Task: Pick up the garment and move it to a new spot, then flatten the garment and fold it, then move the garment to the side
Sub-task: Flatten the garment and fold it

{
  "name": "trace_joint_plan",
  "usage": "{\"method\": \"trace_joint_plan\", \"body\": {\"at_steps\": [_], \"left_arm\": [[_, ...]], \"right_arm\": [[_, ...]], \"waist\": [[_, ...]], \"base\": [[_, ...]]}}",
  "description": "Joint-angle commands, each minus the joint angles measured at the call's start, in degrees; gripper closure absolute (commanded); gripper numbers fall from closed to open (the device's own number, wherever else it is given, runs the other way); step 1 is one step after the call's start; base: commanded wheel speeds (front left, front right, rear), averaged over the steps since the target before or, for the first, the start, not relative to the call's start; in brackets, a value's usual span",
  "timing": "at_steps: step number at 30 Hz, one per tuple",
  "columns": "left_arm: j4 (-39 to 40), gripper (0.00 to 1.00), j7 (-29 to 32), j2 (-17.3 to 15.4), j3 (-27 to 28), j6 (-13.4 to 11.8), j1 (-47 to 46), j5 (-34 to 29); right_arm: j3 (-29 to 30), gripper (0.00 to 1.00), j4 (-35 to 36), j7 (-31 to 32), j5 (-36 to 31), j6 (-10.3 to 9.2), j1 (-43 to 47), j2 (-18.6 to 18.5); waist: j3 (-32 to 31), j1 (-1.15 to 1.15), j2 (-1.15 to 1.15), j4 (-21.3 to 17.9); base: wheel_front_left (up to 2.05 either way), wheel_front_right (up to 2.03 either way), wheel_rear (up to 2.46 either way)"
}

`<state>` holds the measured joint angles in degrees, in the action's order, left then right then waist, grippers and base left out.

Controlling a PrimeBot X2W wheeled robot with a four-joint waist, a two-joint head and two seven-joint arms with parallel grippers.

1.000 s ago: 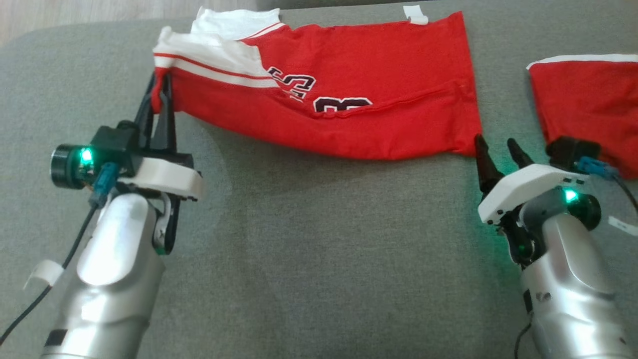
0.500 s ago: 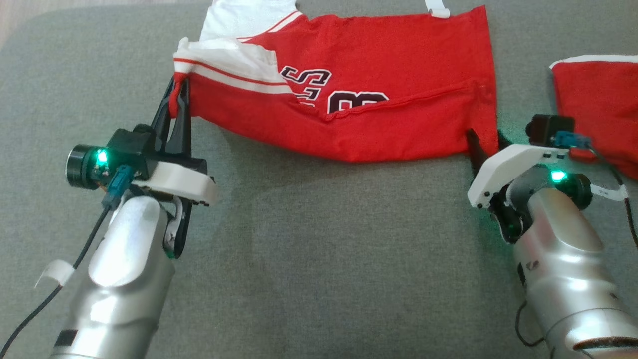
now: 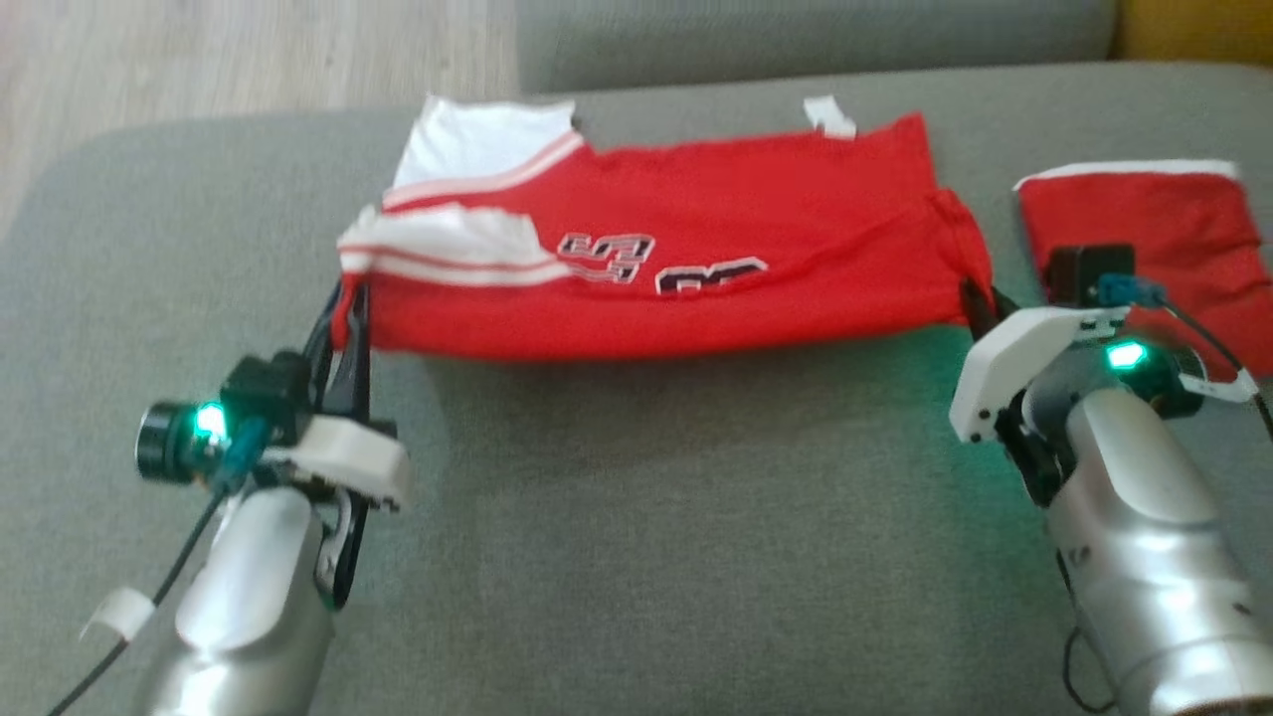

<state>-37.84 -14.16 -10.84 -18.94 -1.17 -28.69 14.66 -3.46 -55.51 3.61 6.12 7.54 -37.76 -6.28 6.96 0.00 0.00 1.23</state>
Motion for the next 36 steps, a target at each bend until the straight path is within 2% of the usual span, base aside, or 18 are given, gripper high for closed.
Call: {"method": "trace_joint_plan", "body": {"at_steps": [1,8,10,14,17,23,30,31,32,33,34,35,36], "left_arm": [[1.1,1.0,0.1,-2.4,1.6,0.0,-0.3,0.5],[1.7,1.0,4.0,-2.5,-0.1,0.5,7.3,1.5],[2.2,1.0,4.7,-2.6,-0.3,0.6,8.2,1.7],[5.6,1.0,7.7,-3.2,-0.5,0.4,12.1,2.7],[9.3,1.0,10.2,-3.8,-0.9,0.0,15.1,3.1],[15.6,1.0,14.8,-4.7,-2.0,-0.6,19.8,3.7],[18.7,1.0,16.7,-5.2,-2.6,-1.7,21.7,3.8],[18.9,0.96,16.8,-5.2,-2.7,-1.8,21.8,3.7],[19.1,0.8,16.9,-5.2,-2.8,-1.9,21.8,3.8],[19.2,0.64,16.9,-5.1,-2.8,-1.9,21.8,3.8],[19.3,0.47,16.8,-5.1,-3.0,-1.9,21.7,3.7],[19.3,0.04,16.4,-5.2,-3.0,-2.1,21.5,3.6],[19.2,0.0,16.1,-5.2,-3.0,-2.4,21.3,3.3]], "right_arm": [[-2.7,1.0,3.4,1.2,1.9,-0.05,1.2,-0.6],[-10.3,1.0,14.7,10.4,10.7,-0.05,10.8,-5.5],[-10.7,1.0,16.9,11.7,11.8,-0.05,12.3,-6.4],[-10.8,1.0,25.9,16.8,14.4,-0.05,18.8,-9.8],[-8.9,1.0,32.1,20.0,15.1,-0.05,24.0,-11.1],[-3.5,1.0,41.8,24.3,14.4,-0.05,32.8,-9.6],[-0.3,1.0,47.8,25.7,11.4,-0.05,37.8,-5.4],[0.0,1.0,48.2,25.6,11.1,-0.05,38.2,-4.7],[0.6,0.85,48.7,25.1,10.5,-0.05,38.4,-4.0],[1.1,0.05,49.1,24.4,9.8,-0.05,38.5,-3.5],[1.6,0.0,49.4,23.9,9.4,-0.05,38.7,-2.9],[2.4,0.0,49.7,23.2,9.2,-0.05,38.8,-2.1],[3.2,0.0,50.0,22.5,8.9,-0.05,38.9,-1.4]], "waist": [[-3.1,0.0,0.0,-1.2],[-8.5,0.0,0.0,-2.4],[-8.8,0.0,0.0,-2.5],[-10.1,0.0,0.0,-2.7],[-10.5,0.0,0.0,-2.7],[-10.5,0.0,0.0,-2.6],[-9.7,0.0,0.0,-2.8],[-9.5,0.0,0.0,-2.9],[-9.4,0.0,0.0,-2.9],[-9.2,0.0,0.0,-2.9],[-9.1,0.0,0.0,-2.9],[-8.9,0.0,0.0,-2.8],[-8.8,0.0,0.0,-2.8]], "base": [[0.0,0.0,0.0],[0.0,0.0,0.0],[0.0,0.0,0.0],[0.0,0.0,0.0],[0.0,0.0,0.0],[0.0,0.0,0.0],[0.0,0.0,0.0],[0.0,0.0,0.0],[0.0,0.0,0.0],[0.0,0.0,0.0],[0.0,0.0,0.0],[0.0,0.0,0.0],[0.0,0.0,0.0]]}}
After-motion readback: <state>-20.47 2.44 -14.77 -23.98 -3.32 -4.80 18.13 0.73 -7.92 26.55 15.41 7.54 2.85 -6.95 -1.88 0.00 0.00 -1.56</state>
